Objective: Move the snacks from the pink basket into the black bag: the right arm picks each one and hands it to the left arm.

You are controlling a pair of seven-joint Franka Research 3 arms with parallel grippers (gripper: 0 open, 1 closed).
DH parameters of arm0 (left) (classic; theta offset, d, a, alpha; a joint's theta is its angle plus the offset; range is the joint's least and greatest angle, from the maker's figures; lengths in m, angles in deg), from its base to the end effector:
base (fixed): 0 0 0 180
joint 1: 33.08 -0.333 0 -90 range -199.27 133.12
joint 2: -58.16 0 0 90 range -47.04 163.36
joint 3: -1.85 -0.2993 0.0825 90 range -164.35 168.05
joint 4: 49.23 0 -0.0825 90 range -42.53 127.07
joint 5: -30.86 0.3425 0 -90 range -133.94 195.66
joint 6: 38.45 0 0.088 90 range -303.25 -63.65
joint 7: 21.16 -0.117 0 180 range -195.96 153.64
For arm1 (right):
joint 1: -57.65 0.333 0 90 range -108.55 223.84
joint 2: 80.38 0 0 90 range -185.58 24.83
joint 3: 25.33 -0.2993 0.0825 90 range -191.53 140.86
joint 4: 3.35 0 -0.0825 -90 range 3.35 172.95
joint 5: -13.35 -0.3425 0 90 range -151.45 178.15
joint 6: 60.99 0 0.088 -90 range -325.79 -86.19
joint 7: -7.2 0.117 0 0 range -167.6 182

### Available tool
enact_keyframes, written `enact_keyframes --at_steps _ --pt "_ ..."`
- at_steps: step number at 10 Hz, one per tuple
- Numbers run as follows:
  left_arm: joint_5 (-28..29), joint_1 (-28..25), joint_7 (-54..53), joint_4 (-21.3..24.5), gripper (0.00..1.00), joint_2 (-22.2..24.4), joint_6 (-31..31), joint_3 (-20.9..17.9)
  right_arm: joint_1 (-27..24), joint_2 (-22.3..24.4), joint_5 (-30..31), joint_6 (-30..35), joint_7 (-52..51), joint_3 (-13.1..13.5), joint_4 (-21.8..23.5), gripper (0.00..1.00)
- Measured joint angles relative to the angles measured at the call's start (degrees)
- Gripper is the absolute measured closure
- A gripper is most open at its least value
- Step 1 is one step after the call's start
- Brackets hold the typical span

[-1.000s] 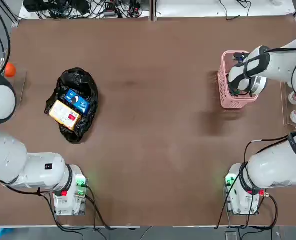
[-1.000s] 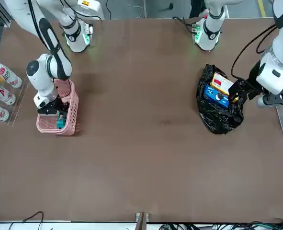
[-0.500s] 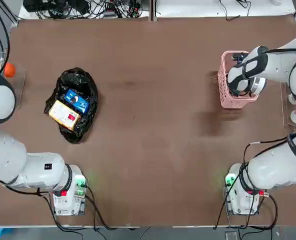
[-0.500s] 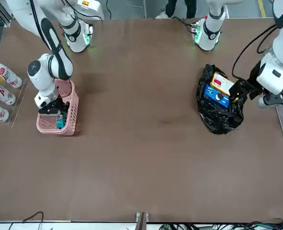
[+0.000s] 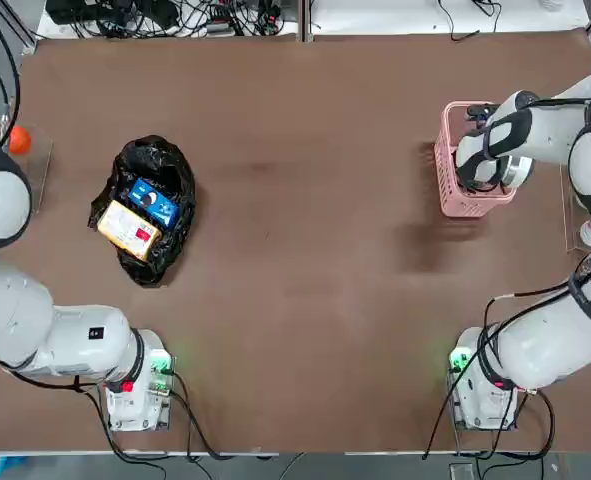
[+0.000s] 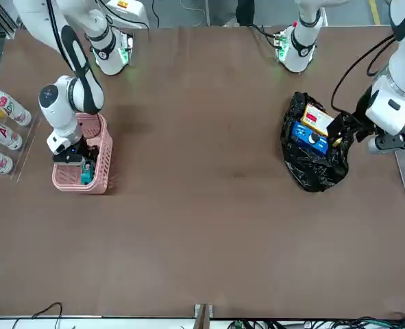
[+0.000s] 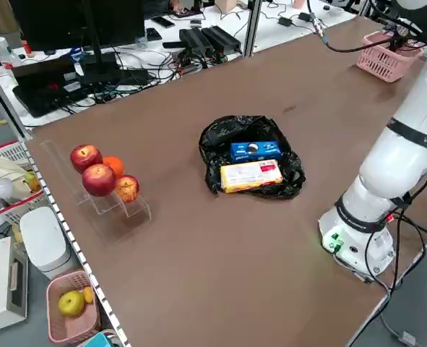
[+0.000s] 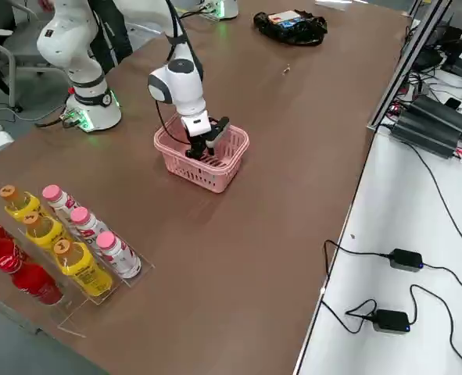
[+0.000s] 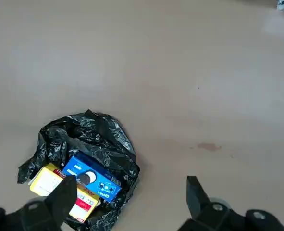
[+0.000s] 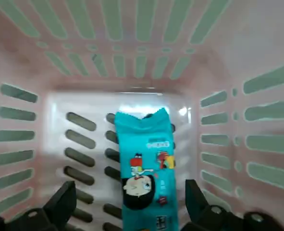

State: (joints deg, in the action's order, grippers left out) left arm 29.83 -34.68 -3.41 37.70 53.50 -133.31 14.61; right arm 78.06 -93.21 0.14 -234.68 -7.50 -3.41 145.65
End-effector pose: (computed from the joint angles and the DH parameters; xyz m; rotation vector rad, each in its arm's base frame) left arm 0.5355 -0.1026 0.5869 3.0859 0.1811 0.0746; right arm 0.4417 -0.0344 0.2185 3.0596 0.0335 0.3442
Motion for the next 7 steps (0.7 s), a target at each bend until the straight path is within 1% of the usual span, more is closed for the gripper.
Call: enact_keyframes --at_steps 1,4,7 --pt "0.00 0.01 0.38 0.02 0.00 -0.04 0.03 0.09 0.40 0.00 0.00 0.00 -0.59 0.57 0.04 0.00" --pt "0.00 0.01 0.44 0.09 0.00 -0.26 0.04 0.21 0.61 -0.44 0.09 -0.12 -0.89 0.66 0.07 0.00" --pt "0.00 0.02 0.45 0.15 0.00 -0.39 0.04 0.31 0.81 -2.30 0.10 -2.72 -0.94 0.66 0.07 0.00"
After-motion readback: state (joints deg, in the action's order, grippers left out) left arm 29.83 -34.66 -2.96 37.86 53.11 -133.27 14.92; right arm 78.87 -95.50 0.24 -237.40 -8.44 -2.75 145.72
